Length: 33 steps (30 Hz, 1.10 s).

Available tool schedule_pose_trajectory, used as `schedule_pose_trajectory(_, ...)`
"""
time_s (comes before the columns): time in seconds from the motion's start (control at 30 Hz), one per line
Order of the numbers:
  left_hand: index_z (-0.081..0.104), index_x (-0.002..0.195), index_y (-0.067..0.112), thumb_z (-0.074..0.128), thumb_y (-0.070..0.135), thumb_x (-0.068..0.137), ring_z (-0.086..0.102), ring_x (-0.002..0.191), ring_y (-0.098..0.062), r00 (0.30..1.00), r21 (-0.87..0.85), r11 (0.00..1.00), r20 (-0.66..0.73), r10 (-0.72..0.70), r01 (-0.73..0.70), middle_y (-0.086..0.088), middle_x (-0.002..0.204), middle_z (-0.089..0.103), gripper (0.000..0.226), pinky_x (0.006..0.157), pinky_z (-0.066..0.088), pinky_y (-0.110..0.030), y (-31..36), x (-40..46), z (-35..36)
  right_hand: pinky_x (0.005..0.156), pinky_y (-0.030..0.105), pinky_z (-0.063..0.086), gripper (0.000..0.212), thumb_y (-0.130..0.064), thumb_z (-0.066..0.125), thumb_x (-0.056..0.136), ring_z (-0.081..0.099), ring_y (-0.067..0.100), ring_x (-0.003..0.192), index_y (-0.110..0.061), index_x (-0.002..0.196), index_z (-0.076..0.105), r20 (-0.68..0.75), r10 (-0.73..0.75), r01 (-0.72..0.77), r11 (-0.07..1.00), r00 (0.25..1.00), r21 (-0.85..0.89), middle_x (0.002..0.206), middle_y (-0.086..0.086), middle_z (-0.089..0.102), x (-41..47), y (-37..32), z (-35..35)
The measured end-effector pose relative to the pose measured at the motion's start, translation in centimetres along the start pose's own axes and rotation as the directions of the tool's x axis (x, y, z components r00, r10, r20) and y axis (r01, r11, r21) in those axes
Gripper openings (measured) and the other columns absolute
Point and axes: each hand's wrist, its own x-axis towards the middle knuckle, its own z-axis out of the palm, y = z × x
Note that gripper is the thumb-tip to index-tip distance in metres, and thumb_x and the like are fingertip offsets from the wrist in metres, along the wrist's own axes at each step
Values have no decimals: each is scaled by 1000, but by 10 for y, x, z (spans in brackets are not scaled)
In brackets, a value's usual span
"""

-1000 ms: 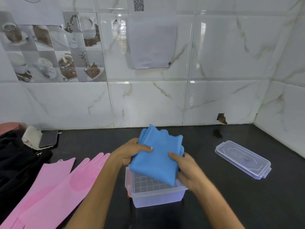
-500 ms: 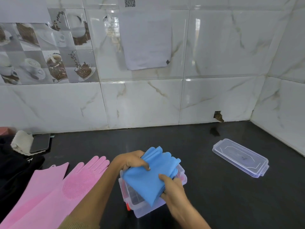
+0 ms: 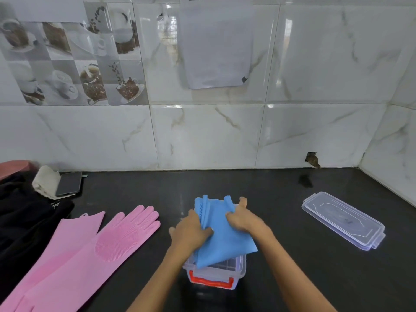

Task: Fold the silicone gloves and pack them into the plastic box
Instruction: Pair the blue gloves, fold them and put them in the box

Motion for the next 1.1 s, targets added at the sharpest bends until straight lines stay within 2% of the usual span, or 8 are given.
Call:
schedule_pose_trajectory(0.1,30,130,10,53,42,89,62,100,-28,977,176,962,-5,212,-208,-8,111,64,57,88,45,-37,4,7,0,55,24,36,84,-4,44,87,51,17,73,-27,150,-6,-184,-66,60,997,981,-38,141,21,27,-6,2,17)
schedule_pose_trajectory(0.2,7,149,9,44,40,96,63,98,-30,932,351,866,64,357,-356,-14,114,65,72,83,45,-36,3,17,4,72,32,51,81,-6,53,87,55,28,95,-24,150,6,-257,-113,68,981,960,-180,144,15,20,-12,1,26)
schedule_pose_trajectory(0.3,-4,151,13,39,34,99,63,98,-31,907,441,799,99,409,-408,-14,123,60,71,80,47,-38,5,22,10,80,33,50,77,-3,53,86,47,24,86,-25,148,12,-290,-76,59,996,954,-67,139,21,16,-13,3,30)
schedule_pose_trajectory(0.57,-8,151,13,32,14,99,68,86,-30,891,714,597,82,446,-365,-13,122,56,66,60,38,-33,23,31,31,84,34,53,52,-12,47,93,62,29,100,-14,140,26,-410,44,-68,997,911,-45,148,19,8,-16,4,54)
schedule_pose_trajectory(0.73,-11,150,13,43,13,94,69,79,-33,894,790,498,135,427,-357,-14,115,53,78,66,58,-40,24,30,47,104,39,44,68,-20,42,97,16,36,144,-15,150,-1,-344,4,-82,974,939,-213,152,21,2,-13,9,62)
schedule_pose_trajectory(0.93,-12,149,8,44,12,92,70,72,-19,987,770,632,-15,157,-88,-13,115,53,80,49,54,-33,32,6,65,91,43,50,35,-22,35,100,63,32,103,-18,134,37,-217,-191,102,926,957,-363,146,13,19,0,28,51)
schedule_pose_trajectory(1.03,-12,148,3,44,16,97,61,103,-22,998,745,667,-56,9,35,-20,146,31,77,82,58,-46,38,-4,65,89,39,53,36,-26,40,99,64,29,99,-20,134,38,-94,-341,256,836,935,-485,147,13,22,5,28,46)
schedule_pose_trajectory(1.1,-5,149,4,43,20,98,51,118,-24,1000,781,624,-11,23,-5,-16,153,21,72,105,32,-66,39,-8,60,88,36,54,42,-28,42,99,62,27,110,-19,139,34,-104,-393,263,766,913,-586,150,14,25,5,26,49)
